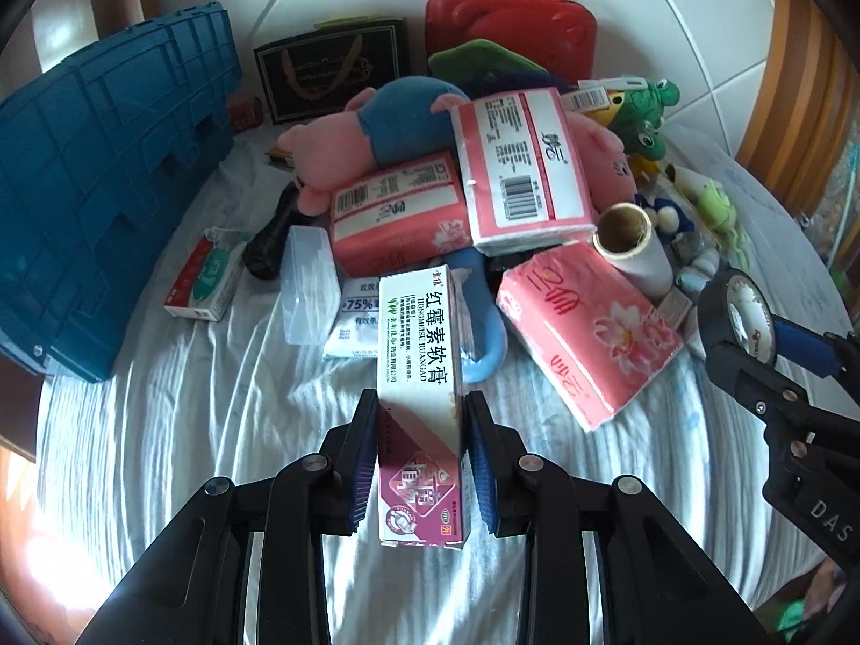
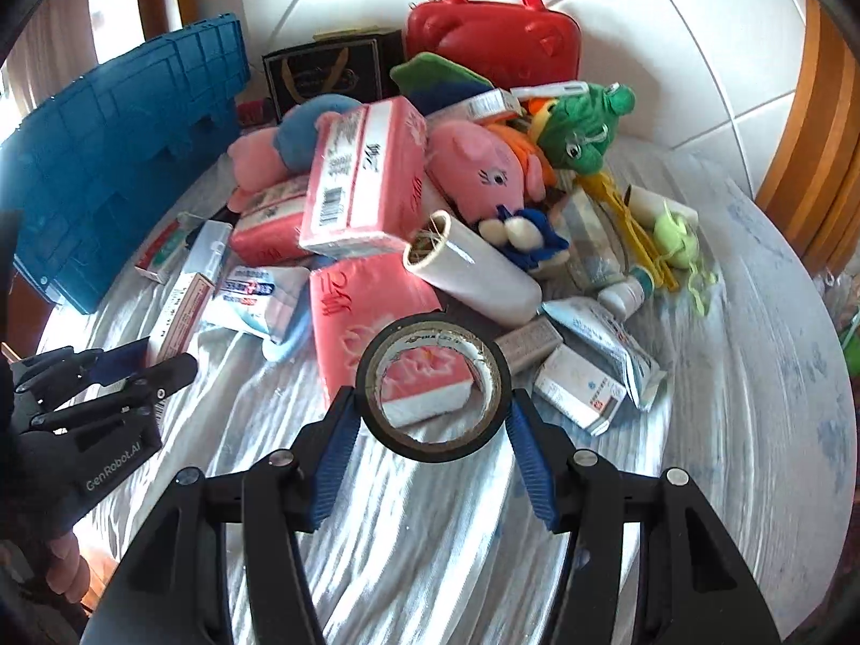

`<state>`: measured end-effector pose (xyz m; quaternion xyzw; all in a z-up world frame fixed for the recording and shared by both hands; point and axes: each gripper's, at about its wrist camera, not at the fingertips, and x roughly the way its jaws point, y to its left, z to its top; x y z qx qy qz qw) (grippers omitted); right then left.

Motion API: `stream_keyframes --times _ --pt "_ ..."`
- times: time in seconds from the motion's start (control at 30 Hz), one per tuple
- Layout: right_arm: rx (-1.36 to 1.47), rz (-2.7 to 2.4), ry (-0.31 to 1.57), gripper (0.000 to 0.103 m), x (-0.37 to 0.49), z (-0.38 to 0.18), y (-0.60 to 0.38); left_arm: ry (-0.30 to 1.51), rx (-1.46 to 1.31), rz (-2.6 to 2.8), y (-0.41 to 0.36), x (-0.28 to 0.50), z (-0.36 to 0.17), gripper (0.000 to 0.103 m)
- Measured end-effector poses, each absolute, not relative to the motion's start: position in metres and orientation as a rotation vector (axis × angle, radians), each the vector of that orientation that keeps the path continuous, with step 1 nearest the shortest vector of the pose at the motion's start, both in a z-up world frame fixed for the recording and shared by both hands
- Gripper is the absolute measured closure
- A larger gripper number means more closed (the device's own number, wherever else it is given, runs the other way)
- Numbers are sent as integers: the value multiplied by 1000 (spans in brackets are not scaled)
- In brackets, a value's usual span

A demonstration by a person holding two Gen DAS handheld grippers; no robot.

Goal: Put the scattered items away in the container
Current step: 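Carry the ointment box and tape roll over the blue crate with both grippers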

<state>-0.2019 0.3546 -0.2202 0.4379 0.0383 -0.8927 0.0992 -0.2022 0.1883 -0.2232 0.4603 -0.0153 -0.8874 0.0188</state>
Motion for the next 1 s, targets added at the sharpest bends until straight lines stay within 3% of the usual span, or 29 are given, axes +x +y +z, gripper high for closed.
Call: stream_keyframes --times 0.53,1.0 --pt "957 -2432 284 48 -205 -146 263 63 1116 -2590 119 -157 -153 72" --pt "688 -2466 285 48 -218 -51 119 23 743 -2709 -35 -159 -43 72"
